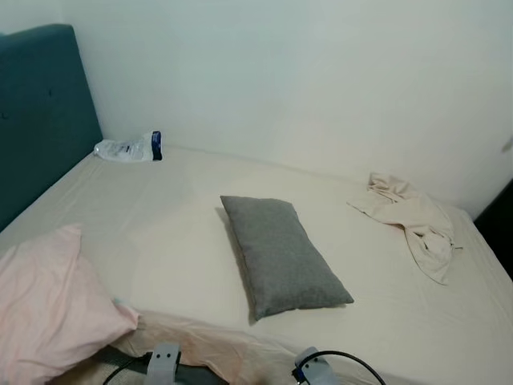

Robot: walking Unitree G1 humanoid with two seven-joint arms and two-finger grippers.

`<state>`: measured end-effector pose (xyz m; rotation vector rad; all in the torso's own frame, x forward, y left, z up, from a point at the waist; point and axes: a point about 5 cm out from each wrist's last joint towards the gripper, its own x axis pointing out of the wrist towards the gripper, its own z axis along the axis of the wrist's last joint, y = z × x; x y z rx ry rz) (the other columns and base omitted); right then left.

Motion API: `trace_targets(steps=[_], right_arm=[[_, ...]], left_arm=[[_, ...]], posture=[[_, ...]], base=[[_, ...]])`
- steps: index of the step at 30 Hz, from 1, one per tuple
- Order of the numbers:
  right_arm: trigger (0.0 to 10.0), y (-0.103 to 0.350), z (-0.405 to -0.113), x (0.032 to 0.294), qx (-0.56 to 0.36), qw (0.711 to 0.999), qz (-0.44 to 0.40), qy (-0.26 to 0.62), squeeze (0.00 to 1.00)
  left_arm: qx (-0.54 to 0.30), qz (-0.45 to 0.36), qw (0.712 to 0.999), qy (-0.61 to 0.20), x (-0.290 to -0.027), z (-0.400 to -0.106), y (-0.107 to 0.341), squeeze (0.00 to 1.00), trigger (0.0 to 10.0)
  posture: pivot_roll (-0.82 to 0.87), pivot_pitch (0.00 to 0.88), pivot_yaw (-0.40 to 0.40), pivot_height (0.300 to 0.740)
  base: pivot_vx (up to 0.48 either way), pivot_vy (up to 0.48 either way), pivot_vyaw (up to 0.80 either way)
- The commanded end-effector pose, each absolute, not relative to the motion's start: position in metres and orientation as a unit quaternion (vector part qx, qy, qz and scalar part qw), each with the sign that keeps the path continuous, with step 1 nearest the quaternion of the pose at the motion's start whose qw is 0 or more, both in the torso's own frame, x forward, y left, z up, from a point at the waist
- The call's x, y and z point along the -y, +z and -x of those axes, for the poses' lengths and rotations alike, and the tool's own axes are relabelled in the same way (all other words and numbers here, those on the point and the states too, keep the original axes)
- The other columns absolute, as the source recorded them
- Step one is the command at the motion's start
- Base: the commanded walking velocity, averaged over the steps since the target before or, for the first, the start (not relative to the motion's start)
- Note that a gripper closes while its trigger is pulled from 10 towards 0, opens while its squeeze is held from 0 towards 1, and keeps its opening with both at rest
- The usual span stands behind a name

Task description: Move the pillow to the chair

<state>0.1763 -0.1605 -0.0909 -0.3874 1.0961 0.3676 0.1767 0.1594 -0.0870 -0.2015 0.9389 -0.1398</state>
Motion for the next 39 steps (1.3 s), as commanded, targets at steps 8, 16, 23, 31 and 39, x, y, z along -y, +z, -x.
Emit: trace_targets(steps=[8,16,23,31,39], right_arm=[[10.0,-0.0912,-0.1743,0.1696,-0.518,0.816,0.194,0.164,0.00],[10.0,-0.0910,-0.1750,0.1682,-0.516,0.820,0.188,0.163,0.00],[10.0,-0.0908,-0.1753,0.1675,-0.513,0.824,0.180,0.160,0.00],[10.0,-0.0912,-0.1743,0.1694,-0.516,0.819,0.193,0.161,0.00],[10.0,-0.0905,-0.1753,0.1714,-0.513,0.828,0.175,0.144,0.00]], left_arm=[[-0.452,0.120,0.882,-0.061,-0.1542,-0.1751,-0.0880,0.00,10.0],[-0.446,0.134,0.884,-0.049,-0.1570,-0.1759,-0.0874,0.00,10.0],[-0.439,0.143,0.886,-0.049,-0.1572,-0.1766,-0.0867,0.00,10.0],[-0.437,0.149,0.886,-0.048,-0.1573,-0.1767,-0.0865,0.00,10.0],[-0.435,0.149,0.887,-0.046,-0.1575,-0.1782,-0.0858,0.00,10.0]], posture=[[0.15,0.000,-0.098,0.740],[0.15,0.000,-0.098,0.740],[0.15,0.000,-0.099,0.740],[0.14,0.000,-0.100,0.740],[0.14,0.000,-0.096,0.740]], base=[[0.000,0.000,0.00],[0.000,0.000,0.00],[0.167,0.000,0.00],[0.301,0.000,0.00],[0.000,0.000,-0.55]])
